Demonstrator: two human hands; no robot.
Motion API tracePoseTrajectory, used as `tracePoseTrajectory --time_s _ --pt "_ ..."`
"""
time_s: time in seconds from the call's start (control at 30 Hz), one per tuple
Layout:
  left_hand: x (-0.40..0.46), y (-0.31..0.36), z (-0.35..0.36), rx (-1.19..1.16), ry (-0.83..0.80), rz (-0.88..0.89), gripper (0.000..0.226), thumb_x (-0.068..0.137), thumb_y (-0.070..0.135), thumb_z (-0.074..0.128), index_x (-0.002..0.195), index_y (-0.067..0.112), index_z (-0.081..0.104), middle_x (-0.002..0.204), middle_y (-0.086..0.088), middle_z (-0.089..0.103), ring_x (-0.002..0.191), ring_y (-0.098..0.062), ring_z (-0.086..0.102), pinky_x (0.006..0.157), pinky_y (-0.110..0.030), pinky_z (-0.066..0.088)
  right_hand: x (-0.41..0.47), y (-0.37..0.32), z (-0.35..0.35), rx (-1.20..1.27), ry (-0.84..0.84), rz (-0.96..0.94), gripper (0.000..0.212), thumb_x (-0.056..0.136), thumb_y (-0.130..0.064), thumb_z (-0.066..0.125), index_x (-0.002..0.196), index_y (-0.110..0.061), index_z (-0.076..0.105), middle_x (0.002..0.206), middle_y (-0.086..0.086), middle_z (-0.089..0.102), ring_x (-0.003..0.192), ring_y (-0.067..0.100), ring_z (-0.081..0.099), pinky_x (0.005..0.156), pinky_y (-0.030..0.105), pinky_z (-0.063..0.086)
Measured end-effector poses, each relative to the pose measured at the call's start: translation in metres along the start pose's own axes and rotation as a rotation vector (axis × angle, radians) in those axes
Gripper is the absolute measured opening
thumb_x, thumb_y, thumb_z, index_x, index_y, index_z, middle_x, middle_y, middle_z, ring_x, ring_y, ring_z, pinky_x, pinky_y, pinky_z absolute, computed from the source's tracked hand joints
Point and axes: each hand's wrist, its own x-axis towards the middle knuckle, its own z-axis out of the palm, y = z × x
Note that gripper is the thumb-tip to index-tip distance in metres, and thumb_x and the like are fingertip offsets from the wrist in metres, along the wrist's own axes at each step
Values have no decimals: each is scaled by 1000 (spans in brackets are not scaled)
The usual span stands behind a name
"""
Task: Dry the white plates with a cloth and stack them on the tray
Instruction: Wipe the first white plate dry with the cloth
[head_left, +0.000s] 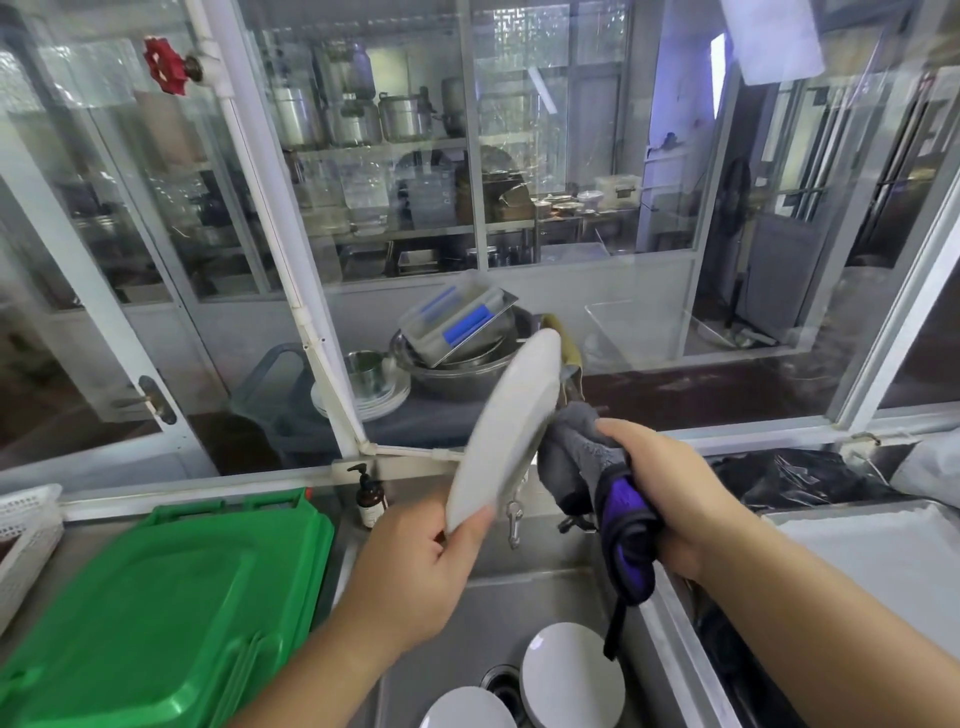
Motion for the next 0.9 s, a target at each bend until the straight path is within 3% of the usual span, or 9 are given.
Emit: tracePoseTrajectory --time_s 0.07,0.13,0.23,0.37,0.5,0.6,0.77,0.83,0.9 --pt "1 1 -5 102 -51 169 35 97 55 50 80 25 53 58 5 51 56 -16 51 50 -36 42 3 2 -5 66 0 22 31 101 -18 55 87 -2 77 74 18 72 54 26 67 50 29 54" --pt "2 7 -13 234 -80 325 13 99 38 56 112 42 58 77 16 61 72 -6 60 58 -22 46 2 3 -8 140 -22 54 36 102 -26 55 92 -1 79 79 16 74 57 25 70 52 29 56" --pt "9 3 -22 378 -194 432 66 93 22 50 153 48 40 136 20 66 118 -2 66 96 -20 54 0 8 -12 234 -51 118 65 100 -62 49 117 -5 75 100 19 78 72 30 76 58 33 59" --pt "13 13 -29 547 -247 546 73 81 19 43 150 38 48 136 8 69 118 -8 68 99 -23 52 -6 10 -14 286 -67 110 80 81 -76 58 117 -7 77 107 21 78 82 35 77 76 46 62" --pt "16 10 -24 599 -318 584 82 74 13 62 150 38 45 135 2 70 117 -15 71 88 -35 63 -9 14 -18 366 -88 130 71 82 -59 64 125 -4 73 112 23 76 85 34 76 63 40 62" --pt "17 9 -18 610 -295 581 80 72 18 66 148 38 48 135 2 70 118 -16 70 96 -37 60 -9 22 -21 442 -74 132 67 86 -58 60 127 -7 73 120 22 74 96 35 75 69 40 63" --pt "9 23 -12 406 -238 406 85 74 20 55 155 40 40 156 23 44 146 -2 38 126 -21 12 -6 33 -31 529 -11 105 55 90 -55 58 119 -12 77 119 19 76 105 38 72 94 51 54" --pt "3 26 -7 28 -155 129 76 81 14 47 151 43 44 158 30 40 150 1 31 126 -28 18 -6 34 -37 543 -21 102 49 92 -55 56 102 -16 84 113 17 78 95 36 75 96 53 53" --pt "1 30 3 -450 16 -248 57 90 16 46 140 38 59 144 21 59 139 -4 50 119 -39 37 -4 35 -44 558 -26 109 47 93 -54 55 89 -19 86 108 15 79 89 34 76 100 54 51"
